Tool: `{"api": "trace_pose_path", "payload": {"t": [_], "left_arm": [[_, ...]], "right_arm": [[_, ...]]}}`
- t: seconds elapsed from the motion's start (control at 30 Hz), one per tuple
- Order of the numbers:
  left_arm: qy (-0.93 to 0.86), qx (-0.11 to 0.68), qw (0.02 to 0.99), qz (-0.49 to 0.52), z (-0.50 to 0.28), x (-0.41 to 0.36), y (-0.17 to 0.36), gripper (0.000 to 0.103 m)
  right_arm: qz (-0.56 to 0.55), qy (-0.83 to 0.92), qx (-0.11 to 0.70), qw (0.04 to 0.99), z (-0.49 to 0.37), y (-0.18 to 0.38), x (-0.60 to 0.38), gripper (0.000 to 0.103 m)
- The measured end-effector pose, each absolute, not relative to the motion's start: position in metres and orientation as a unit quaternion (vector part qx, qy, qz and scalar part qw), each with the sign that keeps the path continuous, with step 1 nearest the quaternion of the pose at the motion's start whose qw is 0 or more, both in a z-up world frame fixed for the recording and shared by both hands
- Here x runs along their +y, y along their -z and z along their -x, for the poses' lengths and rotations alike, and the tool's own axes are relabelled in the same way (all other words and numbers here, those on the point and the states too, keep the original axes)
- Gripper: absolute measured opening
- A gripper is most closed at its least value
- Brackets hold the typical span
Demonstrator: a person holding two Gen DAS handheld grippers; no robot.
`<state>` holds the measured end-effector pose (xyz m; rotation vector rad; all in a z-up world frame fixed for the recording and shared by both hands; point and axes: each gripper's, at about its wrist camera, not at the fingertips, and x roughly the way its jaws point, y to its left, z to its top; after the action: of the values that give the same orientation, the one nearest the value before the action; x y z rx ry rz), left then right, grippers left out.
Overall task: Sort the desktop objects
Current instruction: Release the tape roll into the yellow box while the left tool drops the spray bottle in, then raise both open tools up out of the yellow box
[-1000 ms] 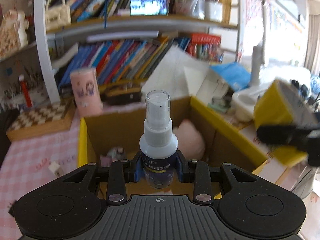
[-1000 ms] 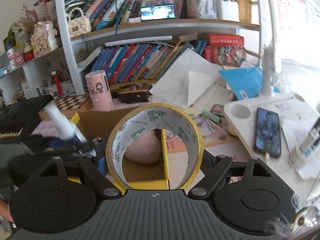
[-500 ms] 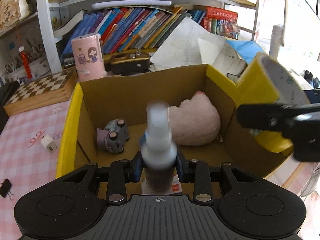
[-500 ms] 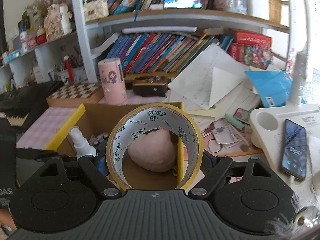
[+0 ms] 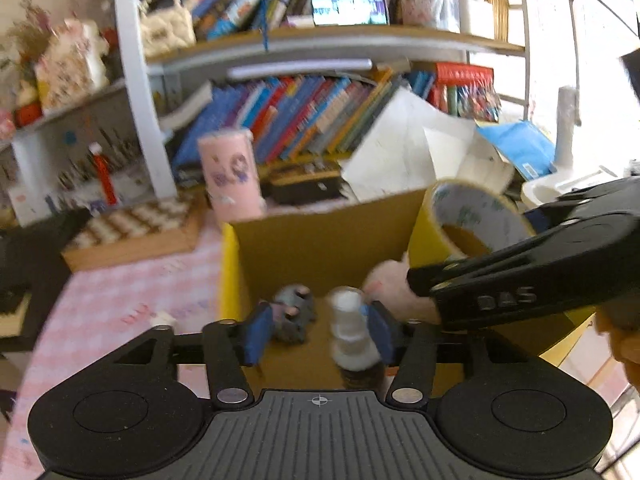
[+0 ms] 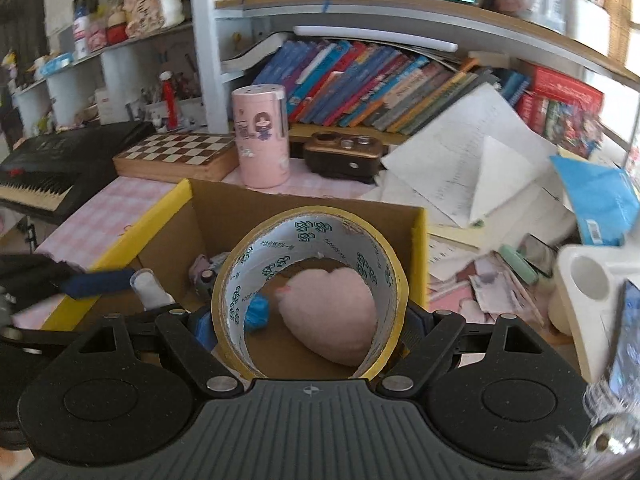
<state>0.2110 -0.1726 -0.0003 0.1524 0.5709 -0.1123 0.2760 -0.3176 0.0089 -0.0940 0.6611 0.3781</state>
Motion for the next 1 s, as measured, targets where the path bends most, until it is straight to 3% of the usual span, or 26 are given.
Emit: {"api": "trace_pose_path", "payload": {"t": [0.23, 0.57, 0.83, 1.0], "left_arm": [[0.026, 0.248, 0.966, -0.064, -0.185, -0.152, -0.018, 0.071], [-0.007, 0.235, 0.972, -0.015, -0.151, -0.134, -0.025, 0.075], [-0.004, 0.235, 0.972, -0.008, -0.135, -0.135, -0.025, 0.076], [-0.014, 0.232, 0.973, -0.005, -0.126, -0.133, -0.026, 0.085]], "right_arm": [[0.053, -0.209, 0.378, 0.900, -0.305, 0.008, -0.295, 0.082], [0.111, -0.228, 0.459, 0.851, -0.321, 0.021, -0.272, 0.083], [0.120, -0.218, 0.473, 0.845, -0.321, 0.024, -0.270, 0.083], [0.118, -0.215, 0.466, 0.850, -0.318, 0.022, -0.270, 0.084]]}}
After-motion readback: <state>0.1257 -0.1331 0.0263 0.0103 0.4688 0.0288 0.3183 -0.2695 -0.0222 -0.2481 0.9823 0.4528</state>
